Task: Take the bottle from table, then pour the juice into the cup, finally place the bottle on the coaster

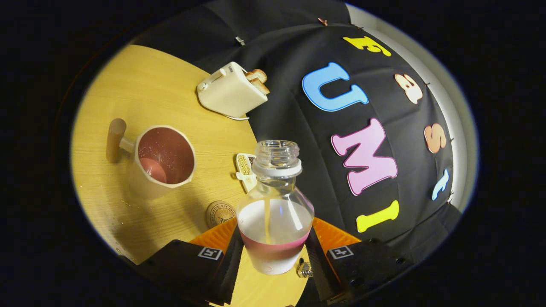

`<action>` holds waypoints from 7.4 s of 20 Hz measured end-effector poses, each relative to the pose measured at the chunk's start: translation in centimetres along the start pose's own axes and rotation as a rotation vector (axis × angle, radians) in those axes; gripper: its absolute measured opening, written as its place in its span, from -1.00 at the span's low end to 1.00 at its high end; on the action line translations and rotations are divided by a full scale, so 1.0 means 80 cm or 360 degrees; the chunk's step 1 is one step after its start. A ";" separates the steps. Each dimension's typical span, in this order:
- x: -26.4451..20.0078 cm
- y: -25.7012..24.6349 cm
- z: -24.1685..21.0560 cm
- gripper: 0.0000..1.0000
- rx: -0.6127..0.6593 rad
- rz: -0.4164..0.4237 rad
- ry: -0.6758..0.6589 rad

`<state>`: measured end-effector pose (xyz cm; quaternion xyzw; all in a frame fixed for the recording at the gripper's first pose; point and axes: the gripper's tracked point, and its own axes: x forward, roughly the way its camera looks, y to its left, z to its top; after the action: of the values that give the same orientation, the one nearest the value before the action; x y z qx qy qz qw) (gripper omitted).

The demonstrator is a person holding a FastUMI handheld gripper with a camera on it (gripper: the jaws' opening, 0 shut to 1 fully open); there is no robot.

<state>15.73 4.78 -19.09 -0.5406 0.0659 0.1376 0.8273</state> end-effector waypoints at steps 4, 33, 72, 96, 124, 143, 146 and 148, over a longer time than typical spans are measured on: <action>0.009 0.020 0.008 0.50 -0.0195 0.0075 -0.0029; 0.055 0.040 0.011 0.50 -0.0993 0.0054 -0.0235; 0.083 0.029 0.048 0.49 -0.1697 0.0039 -0.0501; 0.079 0.005 0.070 0.49 -0.1897 0.0000 -0.0562; 0.061 -0.003 0.090 0.49 -0.1802 -0.0033 -0.0650; 0.043 -0.057 0.025 0.51 -0.0082 0.0114 -0.0196; 0.040 -0.073 0.014 0.51 0.0291 0.0146 -0.0117; 0.042 -0.087 0.001 0.50 0.0428 0.0120 -0.0074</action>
<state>20.99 2.78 -13.84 -0.4188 0.0848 0.1708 0.8878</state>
